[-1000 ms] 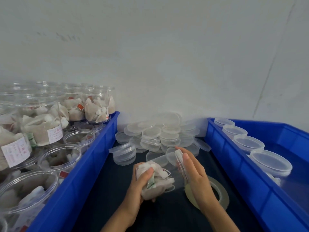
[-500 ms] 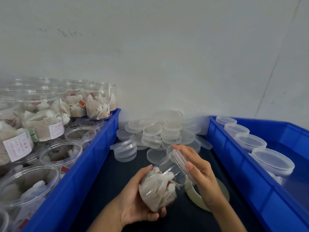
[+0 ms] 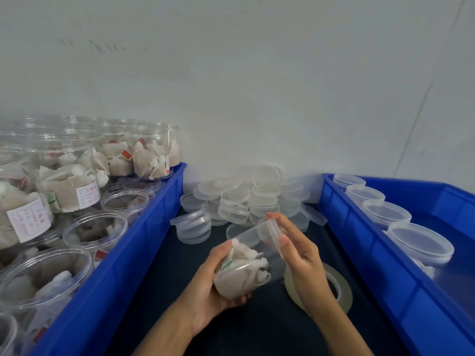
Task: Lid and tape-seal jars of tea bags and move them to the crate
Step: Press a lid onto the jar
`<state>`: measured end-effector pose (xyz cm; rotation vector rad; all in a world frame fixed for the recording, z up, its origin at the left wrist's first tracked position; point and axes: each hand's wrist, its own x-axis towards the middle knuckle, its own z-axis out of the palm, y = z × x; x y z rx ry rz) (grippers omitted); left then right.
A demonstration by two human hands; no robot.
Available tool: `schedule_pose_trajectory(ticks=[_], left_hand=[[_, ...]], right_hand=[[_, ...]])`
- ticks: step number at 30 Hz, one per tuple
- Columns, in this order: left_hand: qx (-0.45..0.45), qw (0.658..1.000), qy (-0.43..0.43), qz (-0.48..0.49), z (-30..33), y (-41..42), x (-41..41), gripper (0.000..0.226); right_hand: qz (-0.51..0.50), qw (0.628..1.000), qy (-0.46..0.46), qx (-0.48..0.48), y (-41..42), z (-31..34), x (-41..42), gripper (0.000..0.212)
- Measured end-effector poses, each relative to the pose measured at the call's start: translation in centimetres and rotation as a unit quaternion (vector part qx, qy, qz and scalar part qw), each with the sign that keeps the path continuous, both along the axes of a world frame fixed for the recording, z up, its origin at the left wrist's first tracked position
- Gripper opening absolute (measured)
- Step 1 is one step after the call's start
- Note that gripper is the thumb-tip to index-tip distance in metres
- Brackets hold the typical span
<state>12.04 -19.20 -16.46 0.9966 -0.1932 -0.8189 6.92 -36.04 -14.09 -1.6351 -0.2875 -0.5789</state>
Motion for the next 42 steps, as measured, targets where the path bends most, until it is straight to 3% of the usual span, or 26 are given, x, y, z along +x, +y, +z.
schedule_pose_trajectory(ticks=[2, 4, 10, 15, 18, 24, 28, 32, 34, 36, 39, 42], left_hand=[[0.022, 0.993, -0.094, 0.063, -0.2, -0.3, -0.3, 0.061], [0.036, 0.986, -0.137, 0.092, -0.4, -0.5, -0.7, 0.063], [0.049, 0.980, -0.167, 0.095, -0.1, -0.6, -1.6, 0.053], [0.040, 0.982, -0.161, 0.088, 0.0, -1.3, -2.4, 0.073], [0.022, 0.983, -0.161, 0.082, 0.2, -1.4, -2.7, 0.074], [0.037, 0.958, -0.215, 0.184, 0.0, -1.7, -2.8, 0.054], [0.046, 0.942, -0.265, 0.202, -0.2, -1.9, -3.1, 0.062], [0.045, 0.958, -0.215, 0.184, 0.2, -1.5, -2.5, 0.061], [0.016, 0.988, -0.118, 0.102, 0.7, -1.0, -2.2, 0.062], [-0.022, 0.999, -0.033, 0.027, 1.0, -0.8, -1.9, 0.062], [-0.052, 0.998, 0.020, -0.003, 0.7, -1.0, -1.5, 0.059], [-0.061, 0.998, 0.017, 0.010, 0.4, -1.0, -1.3, 0.057]], right_hand=[[-0.030, 0.999, 0.004, 0.040, 0.8, -0.5, 0.3, 0.034], [-0.058, 0.997, 0.014, 0.045, 1.4, -0.8, 0.3, 0.039], [-0.043, 0.998, 0.008, 0.044, 1.2, -0.4, 0.1, 0.034], [-0.015, 0.999, -0.021, 0.044, -0.2, 0.6, -0.5, 0.041], [-0.005, 0.999, -0.017, 0.050, -0.4, 0.7, -0.6, 0.046], [-0.022, 0.993, 0.015, 0.111, 0.2, 0.5, -0.3, 0.029], [-0.022, 0.991, 0.033, 0.129, 0.1, 1.0, -0.4, 0.033], [-0.001, 0.989, 0.077, 0.123, -0.3, 1.1, -0.6, 0.053], [0.045, 0.985, 0.098, 0.137, -0.8, 1.0, -0.6, 0.082], [0.093, 0.980, 0.098, 0.148, -0.9, 1.1, -0.7, 0.096], [0.080, 0.971, 0.091, 0.207, -0.3, 1.1, -0.7, 0.091], [0.048, 0.956, 0.109, 0.267, 0.5, 0.9, -0.5, 0.086]])
